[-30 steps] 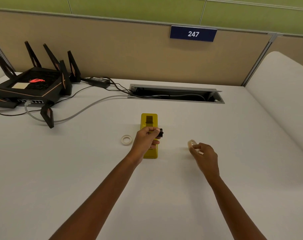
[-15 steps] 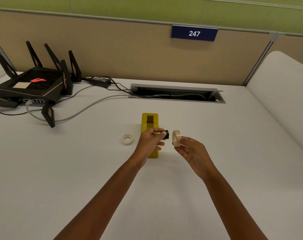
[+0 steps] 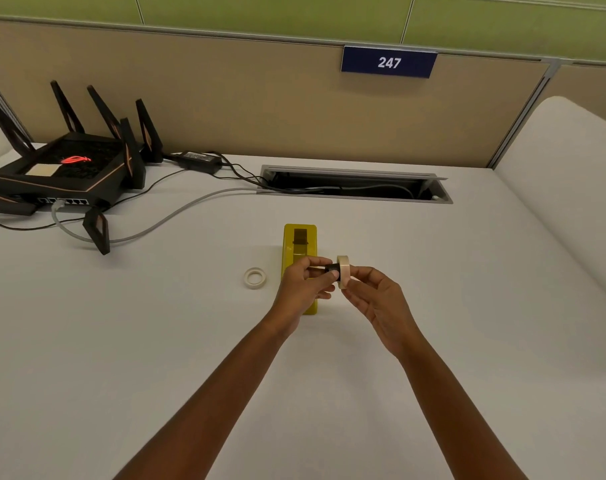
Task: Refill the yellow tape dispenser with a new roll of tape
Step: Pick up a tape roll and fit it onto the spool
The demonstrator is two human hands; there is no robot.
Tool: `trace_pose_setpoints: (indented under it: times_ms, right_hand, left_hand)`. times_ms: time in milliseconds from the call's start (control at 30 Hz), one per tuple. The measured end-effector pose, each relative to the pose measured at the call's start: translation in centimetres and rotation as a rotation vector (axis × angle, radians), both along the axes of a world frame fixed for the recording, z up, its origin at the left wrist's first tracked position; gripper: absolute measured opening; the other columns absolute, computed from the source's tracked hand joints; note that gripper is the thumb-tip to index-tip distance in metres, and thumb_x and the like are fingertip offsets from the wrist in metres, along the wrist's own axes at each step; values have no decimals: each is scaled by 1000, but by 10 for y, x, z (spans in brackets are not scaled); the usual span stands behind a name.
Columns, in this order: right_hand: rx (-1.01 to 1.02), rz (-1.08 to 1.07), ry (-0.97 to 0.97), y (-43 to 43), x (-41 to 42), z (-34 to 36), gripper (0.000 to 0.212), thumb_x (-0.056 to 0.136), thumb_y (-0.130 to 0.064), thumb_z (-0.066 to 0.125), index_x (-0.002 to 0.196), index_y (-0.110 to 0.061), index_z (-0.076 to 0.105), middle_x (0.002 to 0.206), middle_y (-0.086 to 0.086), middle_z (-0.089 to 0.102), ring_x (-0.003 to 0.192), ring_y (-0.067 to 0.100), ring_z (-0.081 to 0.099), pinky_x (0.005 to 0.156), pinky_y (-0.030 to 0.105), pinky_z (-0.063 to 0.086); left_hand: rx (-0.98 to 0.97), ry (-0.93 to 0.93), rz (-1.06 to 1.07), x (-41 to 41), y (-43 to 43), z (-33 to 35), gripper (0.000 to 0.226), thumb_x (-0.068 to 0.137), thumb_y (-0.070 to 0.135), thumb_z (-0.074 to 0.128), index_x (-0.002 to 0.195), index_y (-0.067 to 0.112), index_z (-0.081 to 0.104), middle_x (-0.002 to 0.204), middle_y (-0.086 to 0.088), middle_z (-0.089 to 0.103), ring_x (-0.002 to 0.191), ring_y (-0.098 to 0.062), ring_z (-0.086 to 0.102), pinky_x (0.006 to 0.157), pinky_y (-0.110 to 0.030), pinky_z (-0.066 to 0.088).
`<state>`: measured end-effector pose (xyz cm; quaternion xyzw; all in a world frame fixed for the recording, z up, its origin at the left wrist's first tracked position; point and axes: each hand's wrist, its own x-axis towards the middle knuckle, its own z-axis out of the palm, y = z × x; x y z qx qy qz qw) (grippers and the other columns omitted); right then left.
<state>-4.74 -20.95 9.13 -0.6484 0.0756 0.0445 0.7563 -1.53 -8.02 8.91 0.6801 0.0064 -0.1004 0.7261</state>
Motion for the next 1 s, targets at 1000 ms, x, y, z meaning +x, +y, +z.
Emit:
trace_pose_setpoints:
  times_ms: [1000]
  right_hand:
    - [-93,-18,-108,8,4,-2,31,93,-13,48,124,-19,51,120,9,60,112,22,58,96,34,47]
  left_hand:
    - [-151,-10,44,-6,-5,-2,20,80,-3,60,96,9,61,87,1,62,82,-17,63,64,-10,55]
